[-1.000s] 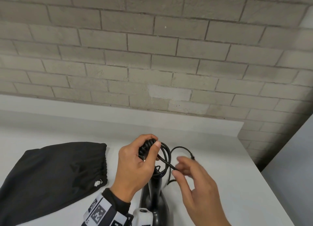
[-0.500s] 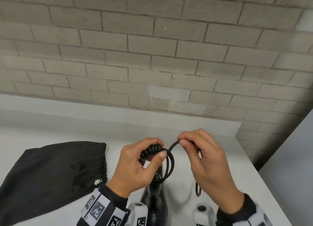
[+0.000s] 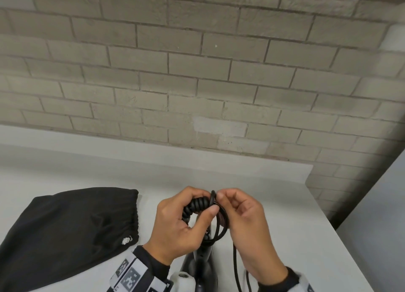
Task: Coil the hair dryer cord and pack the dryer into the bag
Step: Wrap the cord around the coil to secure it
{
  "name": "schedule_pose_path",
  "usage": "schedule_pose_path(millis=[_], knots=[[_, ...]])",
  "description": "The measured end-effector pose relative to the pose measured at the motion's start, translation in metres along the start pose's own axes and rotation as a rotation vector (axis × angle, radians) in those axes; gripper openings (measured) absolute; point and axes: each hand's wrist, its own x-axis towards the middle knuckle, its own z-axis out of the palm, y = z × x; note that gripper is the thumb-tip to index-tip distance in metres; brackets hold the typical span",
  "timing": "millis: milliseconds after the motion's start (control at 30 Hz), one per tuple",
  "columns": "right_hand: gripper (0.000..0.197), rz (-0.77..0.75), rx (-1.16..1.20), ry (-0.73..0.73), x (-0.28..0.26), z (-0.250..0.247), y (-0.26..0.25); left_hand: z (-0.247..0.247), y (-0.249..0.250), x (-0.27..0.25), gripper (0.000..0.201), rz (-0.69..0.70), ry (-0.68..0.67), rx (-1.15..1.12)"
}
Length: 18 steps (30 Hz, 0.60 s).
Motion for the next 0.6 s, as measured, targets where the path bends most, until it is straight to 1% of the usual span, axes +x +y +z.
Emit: schedule_pose_path(millis=[100,200,300,367,500,600], knots=[[0.032,-0.031,0.032,-0.047,-0.012,0.0,0.006,0.002,0.001,-0.001,0.033,0.002,0.061,0.062],[0.028,-0.015,0.003,-0.126,-0.018,-0.004,0.012,0.002,0.0,-0.002,0.023,-0.016,0.114,0.108],[0.021,0.037,-0.085,-0.151,-0.018,-0.007,0.012,0.001,0.0,0.0,0.019,-0.042,0.098,0.113],[0.014,0.035,-0.12,-0.166,-0.016,-0.009,0.008,0.002,0.001,0.002,0.02,-0.115,0.082,0.066],[0.009,0.004,-0.18,-0.177,-0.01,-0.012,0.005,0.002,0.004,0.006,0.021,-0.336,0.063,-0.031],[0.01,-0.057,-0.296,-0.178,-0.007,-0.013,0.004,0.004,0.011,0.011,0.018,-0.441,0.054,-0.091]])
